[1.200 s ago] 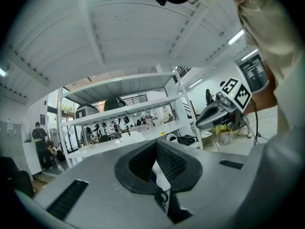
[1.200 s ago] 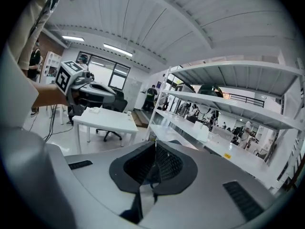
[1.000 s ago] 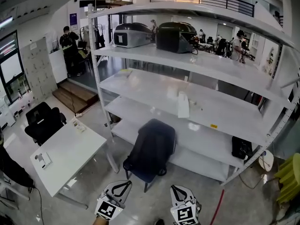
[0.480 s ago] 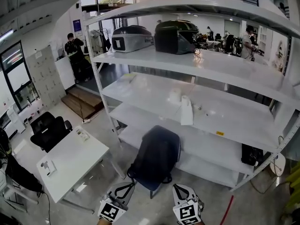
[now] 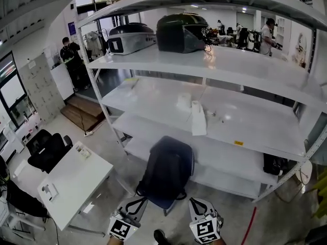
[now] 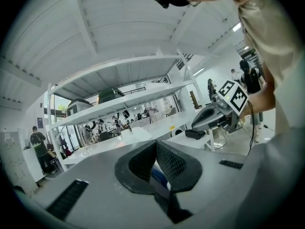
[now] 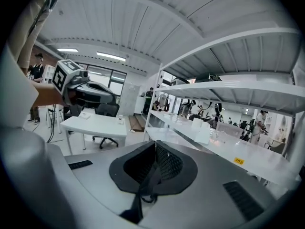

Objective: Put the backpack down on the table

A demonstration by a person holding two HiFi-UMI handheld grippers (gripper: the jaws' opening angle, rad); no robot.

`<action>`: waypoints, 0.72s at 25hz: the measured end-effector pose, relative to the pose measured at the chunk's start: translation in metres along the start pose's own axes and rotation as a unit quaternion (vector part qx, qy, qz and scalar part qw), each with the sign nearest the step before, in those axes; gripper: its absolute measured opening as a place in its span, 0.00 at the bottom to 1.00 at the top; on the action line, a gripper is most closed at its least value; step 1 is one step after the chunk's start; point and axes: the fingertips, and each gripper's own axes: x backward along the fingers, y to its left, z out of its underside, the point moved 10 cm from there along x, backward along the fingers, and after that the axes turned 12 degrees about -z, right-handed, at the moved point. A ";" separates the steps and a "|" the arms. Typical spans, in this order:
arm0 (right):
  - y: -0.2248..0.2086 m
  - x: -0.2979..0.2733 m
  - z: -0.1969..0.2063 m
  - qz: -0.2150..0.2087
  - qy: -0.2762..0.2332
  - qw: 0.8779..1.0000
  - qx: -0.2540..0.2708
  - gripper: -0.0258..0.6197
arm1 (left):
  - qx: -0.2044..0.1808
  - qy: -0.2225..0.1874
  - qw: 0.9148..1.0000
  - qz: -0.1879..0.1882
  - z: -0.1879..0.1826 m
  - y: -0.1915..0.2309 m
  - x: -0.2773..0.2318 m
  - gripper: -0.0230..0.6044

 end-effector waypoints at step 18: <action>-0.028 -0.140 -0.058 0.047 0.045 0.998 0.011 0.08 | 0.057 -0.037 0.997 0.033 0.066 0.145 -0.099 0.06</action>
